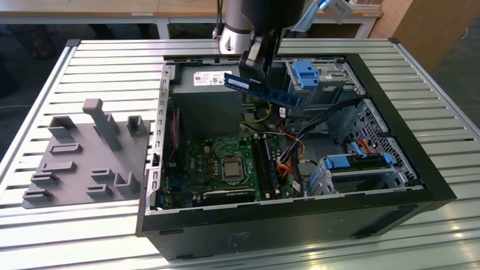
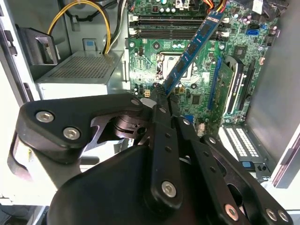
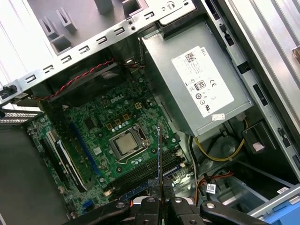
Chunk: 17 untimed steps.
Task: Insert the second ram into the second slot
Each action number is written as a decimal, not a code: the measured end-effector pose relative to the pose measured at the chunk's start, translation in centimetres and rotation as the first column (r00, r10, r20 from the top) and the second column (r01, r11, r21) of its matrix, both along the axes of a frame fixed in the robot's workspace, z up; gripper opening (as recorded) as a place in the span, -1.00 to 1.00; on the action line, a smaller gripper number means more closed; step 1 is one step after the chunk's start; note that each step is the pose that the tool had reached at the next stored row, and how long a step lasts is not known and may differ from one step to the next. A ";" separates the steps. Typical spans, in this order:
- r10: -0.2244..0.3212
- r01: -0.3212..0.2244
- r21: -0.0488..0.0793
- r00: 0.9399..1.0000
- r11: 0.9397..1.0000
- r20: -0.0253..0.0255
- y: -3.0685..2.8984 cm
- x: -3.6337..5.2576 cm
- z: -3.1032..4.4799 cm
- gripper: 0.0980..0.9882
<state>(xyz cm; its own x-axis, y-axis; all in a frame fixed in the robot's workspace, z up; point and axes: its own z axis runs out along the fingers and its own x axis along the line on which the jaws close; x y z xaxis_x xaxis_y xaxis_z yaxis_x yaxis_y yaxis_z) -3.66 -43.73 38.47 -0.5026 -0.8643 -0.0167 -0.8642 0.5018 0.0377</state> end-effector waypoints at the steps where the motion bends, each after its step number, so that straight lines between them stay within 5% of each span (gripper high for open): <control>1: -0.002 0.002 0.000 1.000 1.000 0.000 0.00 0.00 0.00 -0.91; 17: -0.048 0.048 0.000 0.999 0.999 0.000 0.00 0.00 0.00 -0.91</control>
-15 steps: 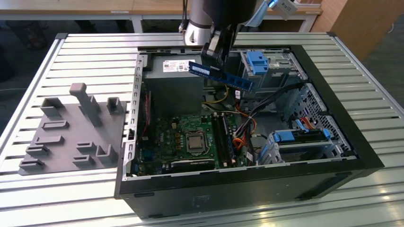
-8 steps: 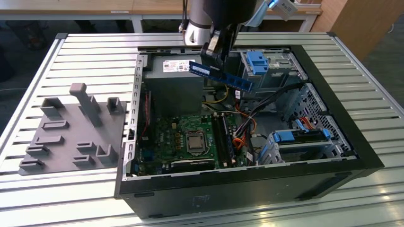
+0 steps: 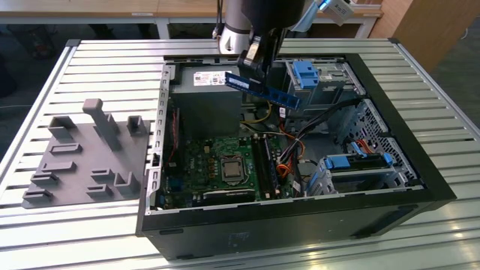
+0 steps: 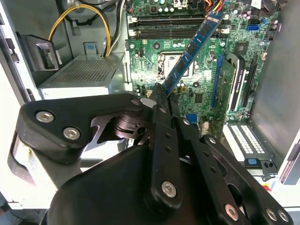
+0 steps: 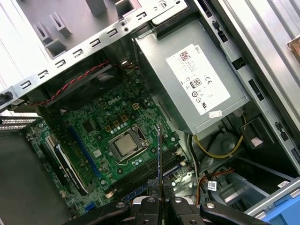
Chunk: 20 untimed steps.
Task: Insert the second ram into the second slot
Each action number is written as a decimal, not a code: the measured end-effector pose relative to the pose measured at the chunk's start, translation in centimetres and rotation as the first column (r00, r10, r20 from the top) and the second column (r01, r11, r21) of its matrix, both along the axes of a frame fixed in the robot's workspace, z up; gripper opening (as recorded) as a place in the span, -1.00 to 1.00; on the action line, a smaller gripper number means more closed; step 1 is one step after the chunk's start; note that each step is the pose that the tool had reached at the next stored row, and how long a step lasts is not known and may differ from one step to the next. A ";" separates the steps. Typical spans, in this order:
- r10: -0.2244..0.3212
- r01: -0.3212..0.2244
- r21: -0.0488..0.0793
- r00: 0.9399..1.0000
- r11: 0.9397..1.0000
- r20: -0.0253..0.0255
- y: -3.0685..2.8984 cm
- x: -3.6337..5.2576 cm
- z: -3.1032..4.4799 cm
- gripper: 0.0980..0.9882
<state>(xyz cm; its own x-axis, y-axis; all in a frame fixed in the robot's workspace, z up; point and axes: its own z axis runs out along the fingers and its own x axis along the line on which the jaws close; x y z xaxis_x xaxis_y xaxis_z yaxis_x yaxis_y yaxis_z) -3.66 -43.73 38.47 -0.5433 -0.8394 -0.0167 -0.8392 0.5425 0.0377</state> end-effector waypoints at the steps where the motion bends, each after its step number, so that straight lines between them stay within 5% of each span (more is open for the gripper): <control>1: -0.003 0.003 0.000 1.000 1.000 0.000 0.00 0.00 0.00 -0.91; 20: -0.054 0.054 0.000 0.999 0.999 0.000 0.00 0.00 0.00 -0.91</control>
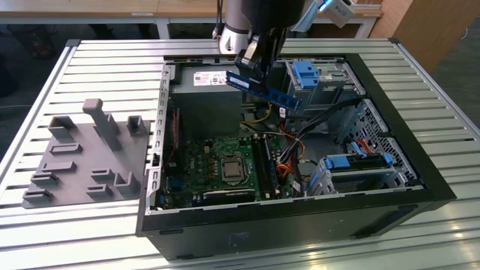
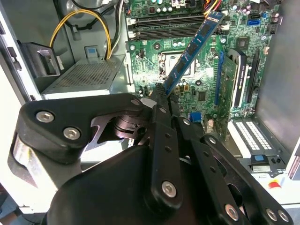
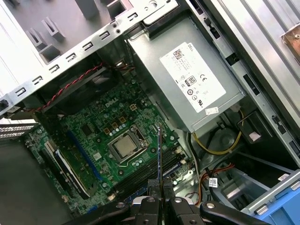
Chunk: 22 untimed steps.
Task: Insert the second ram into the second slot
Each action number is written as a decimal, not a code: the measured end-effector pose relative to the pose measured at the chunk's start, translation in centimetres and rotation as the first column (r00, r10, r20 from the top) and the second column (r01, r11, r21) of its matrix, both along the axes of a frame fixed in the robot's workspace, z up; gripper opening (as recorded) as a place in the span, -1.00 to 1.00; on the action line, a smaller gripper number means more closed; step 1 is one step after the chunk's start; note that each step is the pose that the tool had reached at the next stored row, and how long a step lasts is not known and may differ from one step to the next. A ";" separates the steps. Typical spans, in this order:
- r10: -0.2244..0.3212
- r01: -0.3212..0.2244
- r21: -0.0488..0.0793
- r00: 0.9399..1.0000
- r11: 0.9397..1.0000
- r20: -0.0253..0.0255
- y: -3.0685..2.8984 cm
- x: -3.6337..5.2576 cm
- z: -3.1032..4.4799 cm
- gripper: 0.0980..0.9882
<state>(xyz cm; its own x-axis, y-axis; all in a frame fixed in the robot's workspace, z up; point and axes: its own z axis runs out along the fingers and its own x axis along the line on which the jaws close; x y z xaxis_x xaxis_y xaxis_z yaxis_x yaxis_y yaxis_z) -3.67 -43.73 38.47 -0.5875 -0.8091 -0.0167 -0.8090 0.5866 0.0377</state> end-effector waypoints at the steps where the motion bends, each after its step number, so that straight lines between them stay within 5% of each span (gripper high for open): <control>1: -0.003 0.003 0.000 1.000 1.000 0.000 0.00 0.00 0.00 -0.91; 22: -0.116 0.116 0.000 0.993 0.993 0.000 0.00 0.00 -0.01 -0.91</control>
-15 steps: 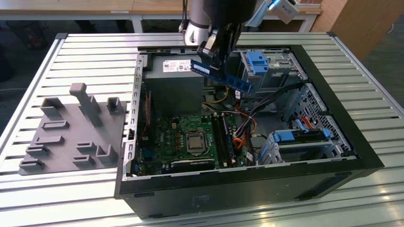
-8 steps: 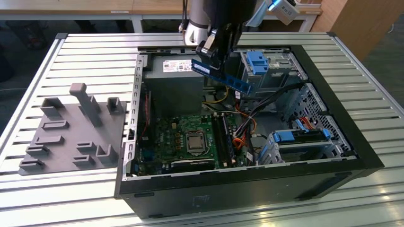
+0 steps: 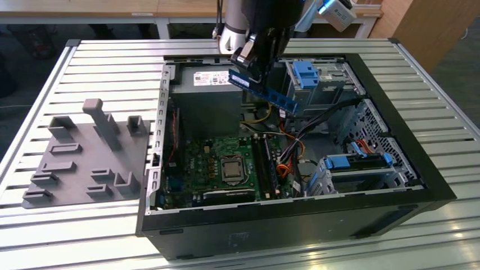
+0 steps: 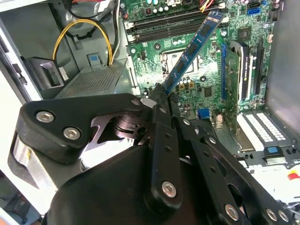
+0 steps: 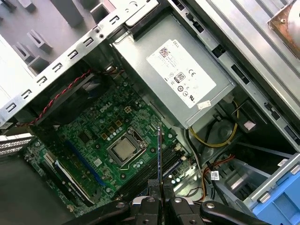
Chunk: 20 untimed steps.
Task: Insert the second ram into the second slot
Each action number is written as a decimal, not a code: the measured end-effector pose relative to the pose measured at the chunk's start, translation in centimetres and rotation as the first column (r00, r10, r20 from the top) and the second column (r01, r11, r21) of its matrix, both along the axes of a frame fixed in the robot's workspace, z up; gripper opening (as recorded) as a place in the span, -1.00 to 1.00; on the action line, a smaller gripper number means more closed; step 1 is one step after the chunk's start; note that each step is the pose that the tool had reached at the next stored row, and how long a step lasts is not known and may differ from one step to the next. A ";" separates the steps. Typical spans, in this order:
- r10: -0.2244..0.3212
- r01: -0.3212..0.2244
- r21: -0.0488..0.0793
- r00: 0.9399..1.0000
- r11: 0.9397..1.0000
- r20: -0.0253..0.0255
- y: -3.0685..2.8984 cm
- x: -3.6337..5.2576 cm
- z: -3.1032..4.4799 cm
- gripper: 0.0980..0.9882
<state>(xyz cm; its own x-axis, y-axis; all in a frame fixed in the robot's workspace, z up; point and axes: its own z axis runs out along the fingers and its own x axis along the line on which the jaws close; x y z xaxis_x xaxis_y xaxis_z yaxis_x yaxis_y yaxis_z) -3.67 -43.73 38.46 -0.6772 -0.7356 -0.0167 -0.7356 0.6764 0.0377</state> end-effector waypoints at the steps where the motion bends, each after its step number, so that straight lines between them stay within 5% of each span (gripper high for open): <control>1: -0.005 0.005 0.000 1.000 1.000 0.000 0.00 0.00 0.00 -0.91; 20: -0.104 0.104 0.000 0.995 0.995 0.000 0.00 0.00 0.00 -0.91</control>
<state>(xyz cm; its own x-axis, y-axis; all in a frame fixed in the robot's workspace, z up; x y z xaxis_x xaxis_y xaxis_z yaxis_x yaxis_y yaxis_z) -3.67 -43.73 38.46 -0.7503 -0.6609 -0.0166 -0.6610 0.7494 0.0377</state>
